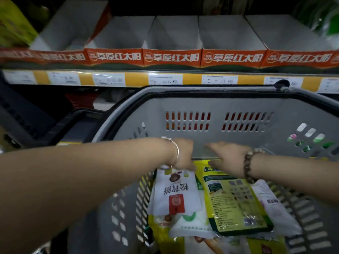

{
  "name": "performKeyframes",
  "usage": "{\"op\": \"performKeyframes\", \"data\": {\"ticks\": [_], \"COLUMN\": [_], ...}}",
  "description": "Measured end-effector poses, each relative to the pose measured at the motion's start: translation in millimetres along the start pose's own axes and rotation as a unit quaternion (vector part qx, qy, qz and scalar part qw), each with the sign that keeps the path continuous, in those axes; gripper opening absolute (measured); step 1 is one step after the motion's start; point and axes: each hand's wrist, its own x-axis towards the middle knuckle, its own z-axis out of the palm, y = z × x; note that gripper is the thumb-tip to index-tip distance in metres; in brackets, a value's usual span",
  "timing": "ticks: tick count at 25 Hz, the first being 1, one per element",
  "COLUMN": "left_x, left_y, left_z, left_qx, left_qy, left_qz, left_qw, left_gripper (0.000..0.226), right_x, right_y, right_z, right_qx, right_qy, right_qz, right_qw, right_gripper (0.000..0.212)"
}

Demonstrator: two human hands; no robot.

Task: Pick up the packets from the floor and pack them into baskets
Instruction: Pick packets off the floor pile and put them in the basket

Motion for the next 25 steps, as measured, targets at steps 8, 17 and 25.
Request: {"op": "performKeyframes", "data": {"ticks": [8,17,25], "left_x": [-146.7,-325.5,-354.8], "left_y": [-95.3,-223.4,-293.3], "left_z": [-64.7,23.1,149.2], "left_qx": [-0.096,-0.145,-0.295], "left_qy": [0.339,0.365,0.357], "left_qz": [-0.099,-0.243,-0.306], "left_qw": [0.931,0.887,0.832], "left_gripper": [0.053,0.054,0.048], "right_x": [1.8,19.2,47.1], "right_y": [-120.2,-350.3,-480.5], "right_z": [-110.0,-123.5,-28.9], "right_qx": [0.116,0.025,-0.010], "right_qy": [0.289,0.253,0.083], "right_qz": [-0.152,-0.268,-0.159], "right_qw": [0.938,0.929,0.984], "right_gripper": [0.048,0.050,0.033]}}
